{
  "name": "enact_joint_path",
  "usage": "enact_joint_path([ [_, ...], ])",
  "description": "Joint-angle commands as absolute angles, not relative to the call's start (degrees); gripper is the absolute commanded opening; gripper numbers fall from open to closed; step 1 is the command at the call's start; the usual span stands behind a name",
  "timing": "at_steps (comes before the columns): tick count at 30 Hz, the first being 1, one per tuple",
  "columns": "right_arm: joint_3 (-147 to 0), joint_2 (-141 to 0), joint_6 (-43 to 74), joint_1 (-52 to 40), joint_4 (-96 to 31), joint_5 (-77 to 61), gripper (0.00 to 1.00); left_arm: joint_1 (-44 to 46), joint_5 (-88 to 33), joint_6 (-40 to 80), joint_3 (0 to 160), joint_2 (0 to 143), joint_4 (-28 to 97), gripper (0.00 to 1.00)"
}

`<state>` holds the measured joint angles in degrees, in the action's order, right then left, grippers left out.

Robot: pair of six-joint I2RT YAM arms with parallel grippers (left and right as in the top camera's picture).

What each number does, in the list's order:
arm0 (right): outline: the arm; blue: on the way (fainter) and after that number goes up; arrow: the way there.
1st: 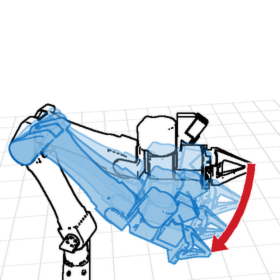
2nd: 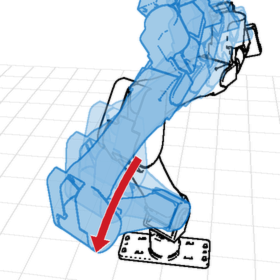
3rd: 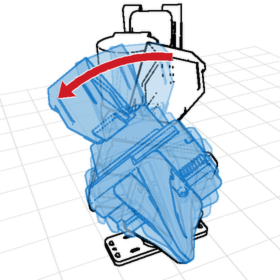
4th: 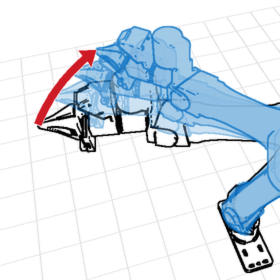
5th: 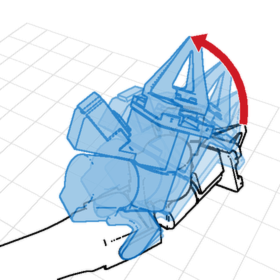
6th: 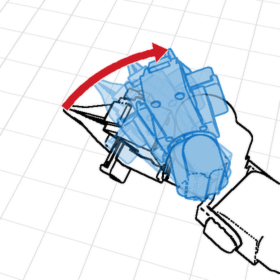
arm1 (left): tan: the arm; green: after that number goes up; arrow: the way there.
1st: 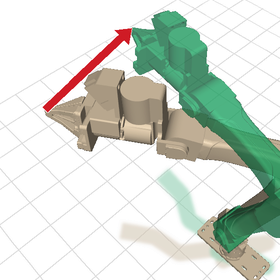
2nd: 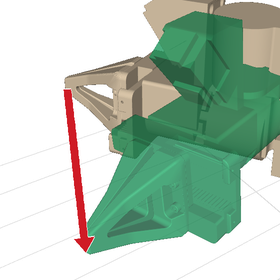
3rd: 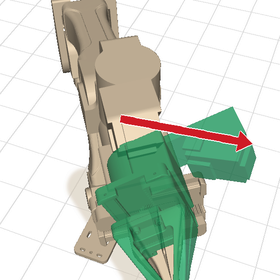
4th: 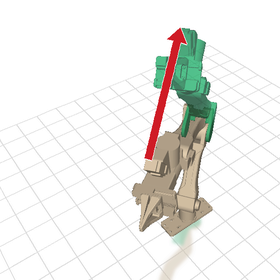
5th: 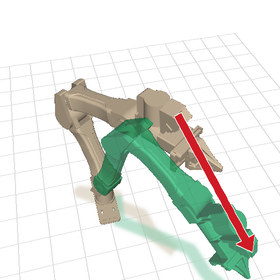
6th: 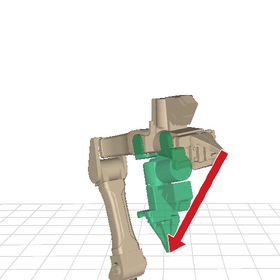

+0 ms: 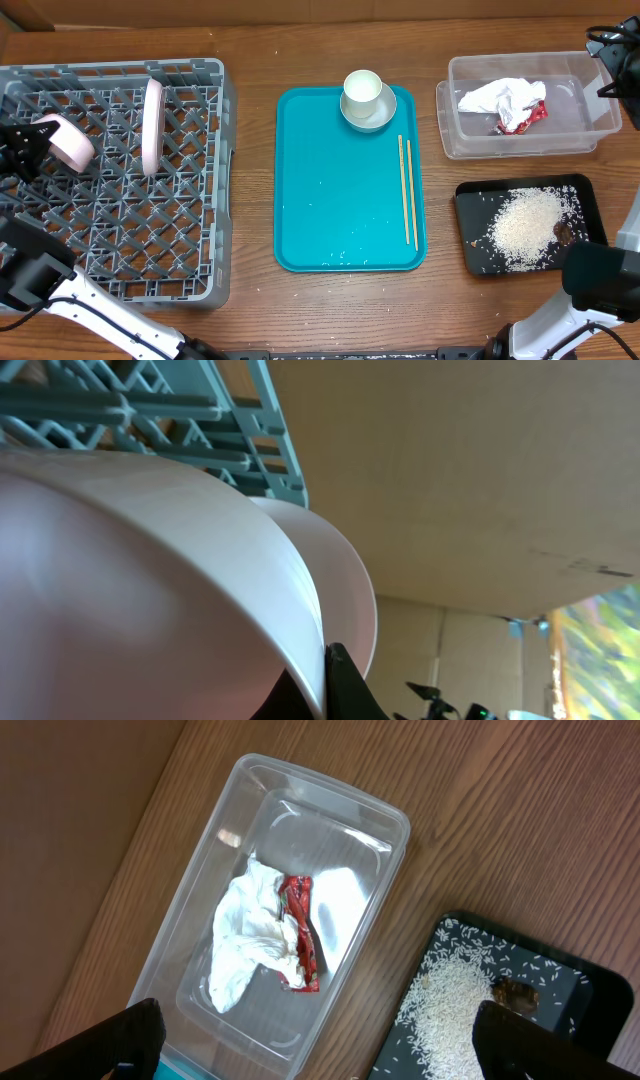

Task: Sort waste into correct bins and load items into the dishwasher
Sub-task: 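Lower the bowl into the rack beside the pink plate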

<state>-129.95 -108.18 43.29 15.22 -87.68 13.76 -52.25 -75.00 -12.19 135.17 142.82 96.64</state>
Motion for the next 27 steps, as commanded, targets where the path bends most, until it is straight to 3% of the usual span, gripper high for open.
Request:
enact_joint_path([
  [1, -130.8, -107.3, 43.5, 15.2, -87.5, 14.3, 1.00, -50.5, -72.3, -12.3, 131.6, 143.0, 96.9, 0.04],
  [13, -130.8, -107.3, 43.5, 15.2, -87.5, 14.3, 1.00, -51.7, -73.5, -9.9, 129.6, 142.3, 96.9, 0.04],
  [20, -130.8, -107.3, 43.5, 15.2, -87.5, 14.3, 1.00, -50.9, -76.3, -18.7, 129.6, 142.1, 96.9, 0.04],
  [27, -130.8, -107.3, 43.5, 15.2, -87.5, 14.3, 1.00, -48.9, -77.1, -19.7, 129.6, 142.1, 94.9, 0.04],
])
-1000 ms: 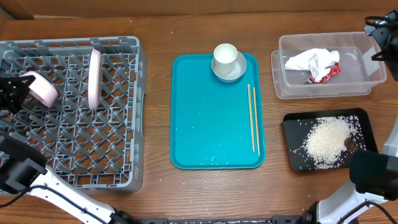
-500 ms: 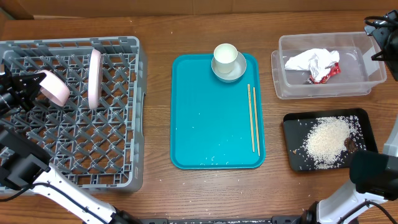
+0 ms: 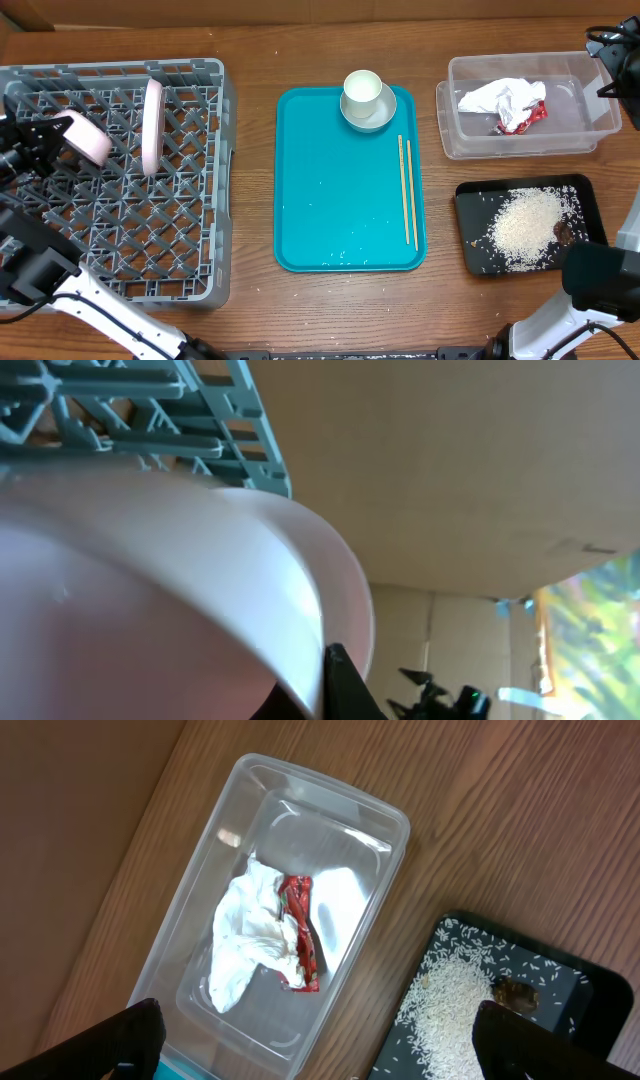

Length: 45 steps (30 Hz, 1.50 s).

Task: Sort waste into correct bins and load items into the dishwasher
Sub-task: 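Lower the bowl into the rack beside the pink plate, then open the left gripper and lift it off the bowl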

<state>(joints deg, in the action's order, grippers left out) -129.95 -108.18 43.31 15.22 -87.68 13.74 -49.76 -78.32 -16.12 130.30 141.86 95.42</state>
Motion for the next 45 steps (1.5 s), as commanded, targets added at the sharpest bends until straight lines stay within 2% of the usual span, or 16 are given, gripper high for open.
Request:
enact_joint_path([
  [1, -130.8, -107.3, 43.5, 15.2, -87.5, 14.3, 1.00, -48.9, -76.9, -19.7, 129.6, 142.1, 94.8, 0.04],
  [8, -130.8, -107.3, 43.5, 15.2, -87.5, 14.3, 1.00, -50.2, -75.0, -18.6, 129.6, 142.1, 96.4, 0.04],
  [12, -130.8, -107.3, 43.5, 15.2, -87.5, 14.3, 1.00, -51.5, -70.6, -14.7, 129.6, 142.0, 96.9, 0.08],
  [13, -130.8, -107.3, 43.5, 15.2, -87.5, 14.3, 1.00, -51.7, -69.4, -14.5, 129.6, 142.0, 96.9, 0.10],
  [18, -130.8, -107.3, 43.5, 15.2, -87.5, 14.3, 1.00, -53.1, -63.6, -11.2, 129.6, 142.0, 96.9, 0.42],
  [20, -130.8, -107.3, 43.5, 15.2, -87.5, 14.3, 1.00, -53.7, -62.9, -9.7, 129.6, 142.0, 96.9, 0.49],
  [25, -130.8, -107.3, 43.5, 15.2, -87.5, 14.3, 1.00, -55.9, -62.5, -8.1, 130.0, 141.1, 96.9, 0.55],
  [26, -130.8, -107.3, 43.5, 15.2, -87.5, 14.3, 1.00, -56.4, -62.4, -8.0, 130.2, 140.7, 96.9, 0.60],
  [28, -130.8, -107.3, 43.5, 15.2, -87.5, 14.3, 1.00, -57.5, -61.6, -6.7, 130.8, 139.7, 96.9, 0.63],
  [34, -130.8, -107.3, 43.5, 15.2, -87.5, 14.3, 1.00, -61.1, -48.6, 3.4, 134.8, 135.4, 96.9, 0.66],
  [36, -130.8, -107.3, 43.5, 15.2, -87.5, 14.3, 1.00, -61.6, -46.1, 5.2, 135.7, 132.9, 96.9, 0.61],
  [37, -130.8, -107.3, 43.5, 15.2, -87.5, 14.3, 1.00, -61.5, -46.3, 5.2, 135.7, 132.2, 96.8, 0.51],
  [39, -130.8, -107.3, 43.5, 15.2, -87.5, 14.3, 1.00, -60.5, -47.5, 5.1, 135.7, 130.6, 96.2, 0.15],
  [40, -130.8, -107.3, 43.5, 15.2, -87.5, 14.3, 1.00, -59.8, -47.6, 5.1, 135.7, 130.1, 95.8, 0.04],
  [45, -130.8, -107.3, 43.5, 15.2, -87.5, 14.3, 1.00, -53.2, -46.1, 4.2, 135.7, 129.3, 91.6, 0.04],
])
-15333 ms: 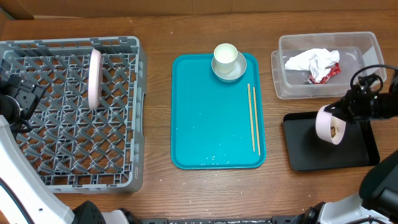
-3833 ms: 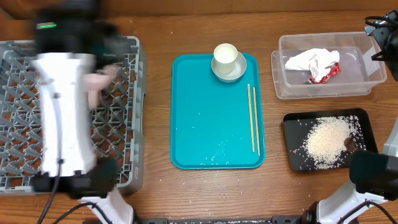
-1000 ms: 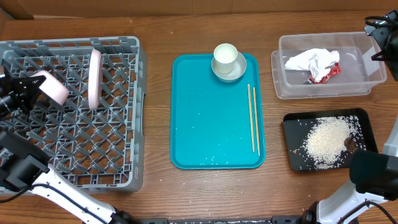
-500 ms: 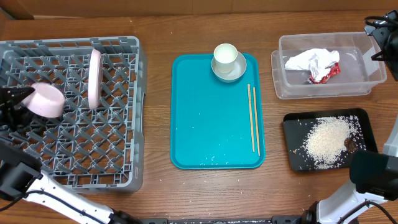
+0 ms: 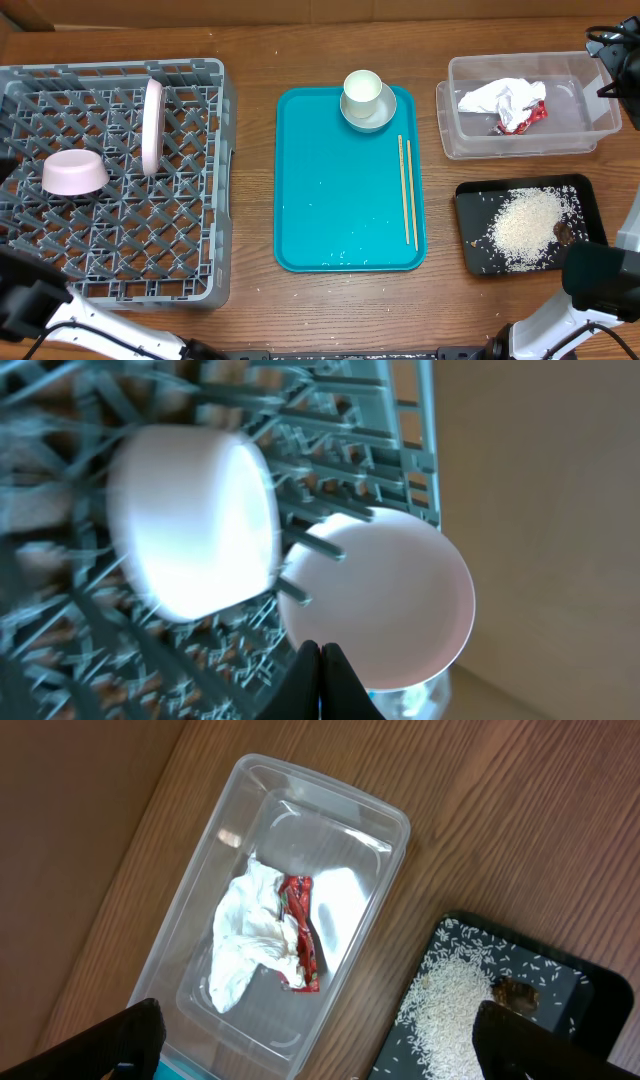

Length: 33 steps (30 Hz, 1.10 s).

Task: Sort waste into correct bins and load items into the dishwasher
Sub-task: 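Open the left gripper and lift it off the bowl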

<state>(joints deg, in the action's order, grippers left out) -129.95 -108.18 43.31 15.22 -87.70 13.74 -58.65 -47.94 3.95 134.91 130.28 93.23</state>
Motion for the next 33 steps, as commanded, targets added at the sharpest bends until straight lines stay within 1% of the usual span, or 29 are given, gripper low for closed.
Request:
enact_joint_path([
  [1, -130.8, -107.3, 43.5, 15.2, -87.5, 14.3, 1.00, -50.6, -43.8, 4.3, 135.7, 129.5, 89.6, 0.04],
  [3, -130.8, -107.3, 43.5, 15.2, -87.5, 14.3, 1.00, -47.8, -39.3, 6.2, 135.5, 129.9, 87.3, 0.04],
  [7, -130.8, -107.3, 43.5, 15.2, -87.5, 14.3, 1.00, -43.4, -26.5, 14.2, 134.4, 130.3, 84.8, 0.04],
  [9, -130.8, -107.3, 43.5, 15.2, -87.5, 14.3, 1.00, -42.3, -23.5, 14.7, 134.2, 130.3, 84.2, 0.04],
  [13, -130.8, -107.3, 43.5, 15.2, -87.5, 14.3, 1.00, -42.0, -21.4, 15.0, 134.2, 130.3, 83.7, 0.04],
  [17, -130.8, -107.3, 43.5, 15.2, -87.5, 14.3, 1.00, -42.1, -13.8, 15.0, 133.6, 131.0, 84.4, 0.04],
  [22, -130.8, -107.3, 43.5, 15.2, -87.5, 14.3, 1.00, -42.1, -15.0, 15.0, 128.5, 131.0, 82.7, 0.04],
  [26, -130.8, -107.3, 43.5, 15.2, -87.5, 14.3, 1.00, -42.5, -12.6, 15.7, 124.6, 131.0, 82.1, 0.04],
  [33, -130.8, -107.3, 43.5, 15.2, -87.5, 14.3, 1.00, -47.4, -11.4, 23.4, 129.3, 129.8, 87.7, 0.04],
])
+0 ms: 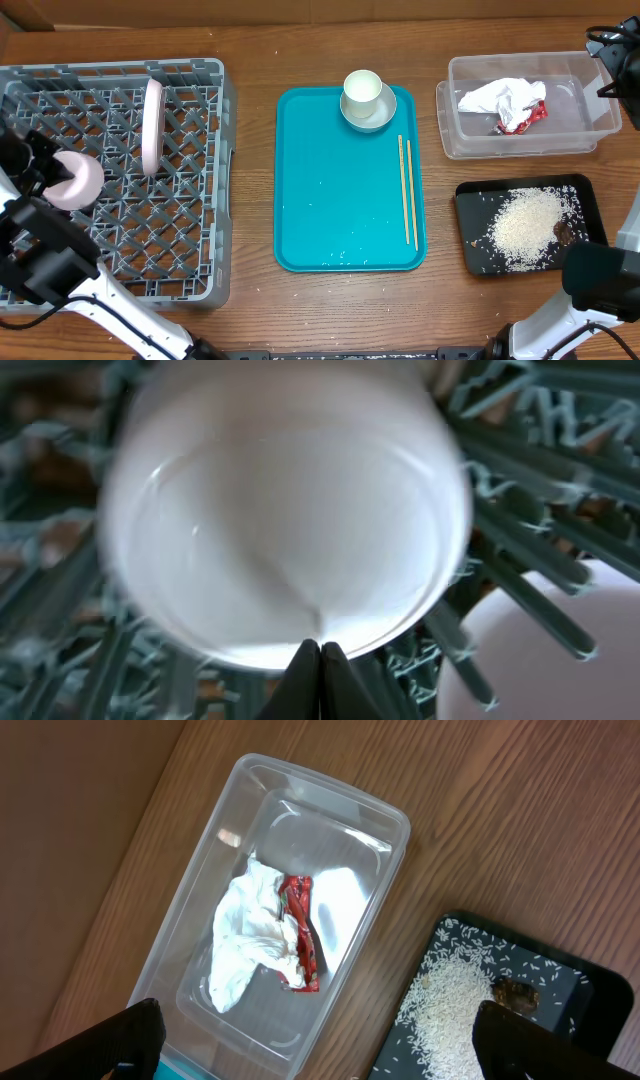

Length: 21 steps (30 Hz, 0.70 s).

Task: Sort waste into correct bins and load items into the dishwasher
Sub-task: 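Open the left gripper and lift it off the bowl, then reach the left gripper toward the white cup on the tray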

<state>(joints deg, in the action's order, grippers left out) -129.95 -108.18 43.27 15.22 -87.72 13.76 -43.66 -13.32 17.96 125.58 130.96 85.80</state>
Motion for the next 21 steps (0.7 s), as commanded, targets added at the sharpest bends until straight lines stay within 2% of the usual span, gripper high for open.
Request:
enact_joint_path([
  [1, -130.8, -107.3, 43.5, 15.2, -87.5, 14.3, 1.00, -48.5, -11.5, 24.8, 130.8, 129.5, 88.9, 0.04],
  [4, -130.8, -107.3, 43.5, 15.2, -87.5, 14.3, 1.00, -51.3, -14.7, 25.9, 135.1, 128.4, 91.8, 0.04],
  [7, -130.8, -107.3, 43.5, 15.2, -87.5, 14.3, 1.00, -53.3, -23.8, 23.7, 137.6, 125.7, 92.9, 0.04],
  [8, -130.8, -107.3, 43.5, 15.2, -87.5, 14.3, 1.00, -53.8, -35.6, 18.4, 137.7, 123.3, 93.3, 0.04],
  [12, -130.8, -107.3, 43.5, 15.2, -87.5, 14.3, 1.00, -52.1, -60.6, 5.2, 137.6, 118.8, 96.8, 0.04],
  [14, -130.8, -107.3, 43.5, 15.2, -87.5, 14.3, 1.00, -49.2, -68.9, -1.0, 137.4, 115.5, 96.8, 0.04],
  [18, -130.8, -107.3, 43.5, 15.2, -87.5, 14.3, 1.00, -38.7, -69.8, -3.4, 137.4, 109.0, 96.8, 0.33],
  [20, -130.8, -107.3, 43.5, 15.2, -87.5, 14.3, 1.00, -31.5, -66.4, -4.5, 137.4, 106.6, 96.8, 0.70],
  [21, -130.8, -107.3, 43.5, 15.2, -87.5, 14.3, 1.00, -27.0, -63.0, -4.5, 137.4, 105.7, 96.7, 0.84],
])
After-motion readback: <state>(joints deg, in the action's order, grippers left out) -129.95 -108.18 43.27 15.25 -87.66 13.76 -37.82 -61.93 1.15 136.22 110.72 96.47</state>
